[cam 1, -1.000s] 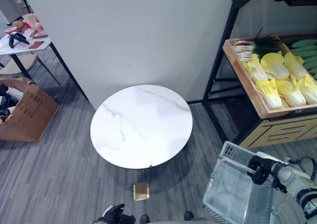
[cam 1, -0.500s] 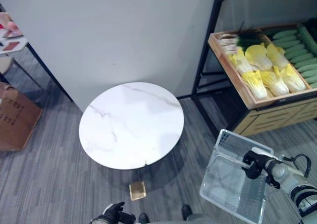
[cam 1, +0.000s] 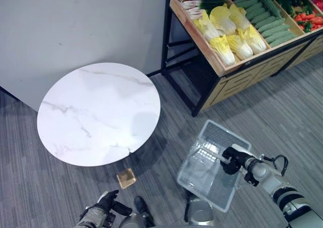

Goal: Get the vegetables into the basket

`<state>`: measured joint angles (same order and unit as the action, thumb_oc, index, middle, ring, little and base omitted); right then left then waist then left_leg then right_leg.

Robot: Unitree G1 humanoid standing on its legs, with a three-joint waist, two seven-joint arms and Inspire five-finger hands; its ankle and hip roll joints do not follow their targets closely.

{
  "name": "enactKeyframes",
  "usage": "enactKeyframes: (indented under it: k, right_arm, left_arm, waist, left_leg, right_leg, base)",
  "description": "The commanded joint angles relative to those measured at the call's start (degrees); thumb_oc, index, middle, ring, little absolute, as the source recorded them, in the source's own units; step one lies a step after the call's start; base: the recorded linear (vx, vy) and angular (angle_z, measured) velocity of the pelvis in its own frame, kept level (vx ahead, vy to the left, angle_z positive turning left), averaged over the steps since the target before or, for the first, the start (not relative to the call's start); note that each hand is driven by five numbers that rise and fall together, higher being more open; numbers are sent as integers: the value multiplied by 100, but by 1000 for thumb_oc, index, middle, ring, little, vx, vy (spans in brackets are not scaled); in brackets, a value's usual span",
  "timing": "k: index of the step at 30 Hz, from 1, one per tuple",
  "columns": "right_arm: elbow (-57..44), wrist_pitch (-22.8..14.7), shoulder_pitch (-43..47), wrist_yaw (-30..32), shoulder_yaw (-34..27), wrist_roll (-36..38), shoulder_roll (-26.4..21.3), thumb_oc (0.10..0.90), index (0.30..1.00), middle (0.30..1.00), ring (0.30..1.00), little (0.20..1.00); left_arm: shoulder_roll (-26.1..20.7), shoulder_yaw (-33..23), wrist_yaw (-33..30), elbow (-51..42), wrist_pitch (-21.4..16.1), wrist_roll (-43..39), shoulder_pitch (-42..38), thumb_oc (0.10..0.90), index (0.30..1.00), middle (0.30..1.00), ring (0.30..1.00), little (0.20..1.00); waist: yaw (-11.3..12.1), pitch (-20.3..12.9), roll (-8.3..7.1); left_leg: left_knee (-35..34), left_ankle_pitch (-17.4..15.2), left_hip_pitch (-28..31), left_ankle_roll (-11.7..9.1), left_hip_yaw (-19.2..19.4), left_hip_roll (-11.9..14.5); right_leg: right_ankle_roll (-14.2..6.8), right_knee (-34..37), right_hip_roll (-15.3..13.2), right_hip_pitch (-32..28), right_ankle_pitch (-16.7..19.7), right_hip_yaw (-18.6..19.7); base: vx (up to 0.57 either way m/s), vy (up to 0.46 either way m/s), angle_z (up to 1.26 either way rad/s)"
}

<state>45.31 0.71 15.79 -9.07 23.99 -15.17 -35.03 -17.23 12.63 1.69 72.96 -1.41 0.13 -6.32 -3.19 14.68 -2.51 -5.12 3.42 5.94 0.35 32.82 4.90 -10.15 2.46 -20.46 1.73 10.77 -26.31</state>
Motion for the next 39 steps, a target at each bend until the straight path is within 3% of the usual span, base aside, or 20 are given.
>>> enactKeyframes:
  k: [1,4,13,21,29,32,34,36,37,38,39]
  right_arm:
    - [24,-211,913,129,36,193,-72,400,300,300,300,300]
    - [3,-208,941,70,139,145,4,400,300,300,300,300]
    - [-300,-186,352,4,11,142,-15,400,300,300,300,300]
    - [-785,-214,106,194,-116,55,-172,400,300,300,300,300]
    - [-895,-247,13,288,-96,93,-178,400,300,300,300,300]
    - [-855,-254,-168,301,-119,95,-143,400,300,300,300,300]
    - [-870,-269,-429,391,-206,184,-53,400,300,300,300,300]
    - [-874,-289,-437,402,-159,201,-3,400,300,300,300,300]
    - [-855,-310,-427,392,-139,336,44,400,300,300,300,300]
    - [-855,-310,-426,392,-140,336,44,400,300,300,300,300]
    - [-761,-325,-475,423,-122,355,76,400,300,300,300,300]
  left_arm:
    - [60,-121,-30,313,43,204,389,900,1000,1000,1000,1000]
    - [53,-208,-19,306,58,190,452,900,1000,1000,1000,1000]
    - [118,-271,-84,374,94,321,411,900,1000,1000,1000,1000]
    - [189,-73,-207,209,95,317,187,900,1000,1000,1000,1000]
    - [286,20,-266,142,108,243,114,900,1000,1000,1000,1000]
    - [297,-37,-289,136,141,144,116,900,1000,1000,1000,1000]
    - [285,-433,-432,151,177,-281,147,900,1000,1000,1000,1000]
    - [251,-368,-472,135,164,-129,107,900,1000,1000,1000,1000]
    - [236,-329,-451,57,154,-169,99,900,1000,1000,1000,1000]
    - [235,-329,-451,57,155,-170,99,900,1000,1000,1000,1000]
    - [242,-393,-551,-42,74,-430,91,900,1000,1000,1000,1000]
  waist:
    - [278,-729,-272]
    - [342,-775,-331]
    - [216,-771,-312]
    - [-14,-545,-26]
    - [-89,-505,167]
    - [-137,-462,252]
    - [-103,-381,218]
    - [-106,-352,189]
    - [-47,-291,115]
    - [-47,-287,118]
    - [56,-215,38]
  left_leg:
    - [197,-574,4,-319,-544,-119]
    - [172,-551,28,-350,-474,-116]
    - [80,-399,61,-524,-622,107]
    - [49,-143,-344,-742,-651,386]
    - [56,-30,-429,-880,-621,588]
    - [145,29,-329,-983,-579,817]
    - [889,-59,-451,-1154,-656,1152]
    - [1220,-93,-519,-1217,-747,1272]
    - [1676,-16,-582,-1266,-1019,1390]
    - [1683,-20,-583,-1268,-1023,1395]
    - [1840,173,-746,-1140,-1512,1266]
  right_leg:
    - [-485,-81,-352,39,576,-220]
    - [-485,7,-373,7,743,-363]
    - [-485,76,-100,-75,544,-374]
    - [-438,77,167,356,325,-186]
    - [-348,72,378,495,135,-81]
    - [-176,-159,574,515,-190,-2]
    - [35,-198,820,358,-463,-42]
    - [112,-156,927,284,-542,-22]
    - [234,-118,1108,140,-642,55]
    - [235,-116,1112,135,-642,53]
    - [375,-200,1175,143,-706,31]
  base:
    - [-48,-81,-52]
    - [-4,-107,-56]
    - [34,-126,-4]
    - [13,-109,-2]
    - [25,-99,-5]
    - [84,-221,-5]
    - [114,-421,-14]
    - [79,-251,-15]
    - [62,-126,-28]
    - [20,-209,-67]
    - [-30,-116,-63]
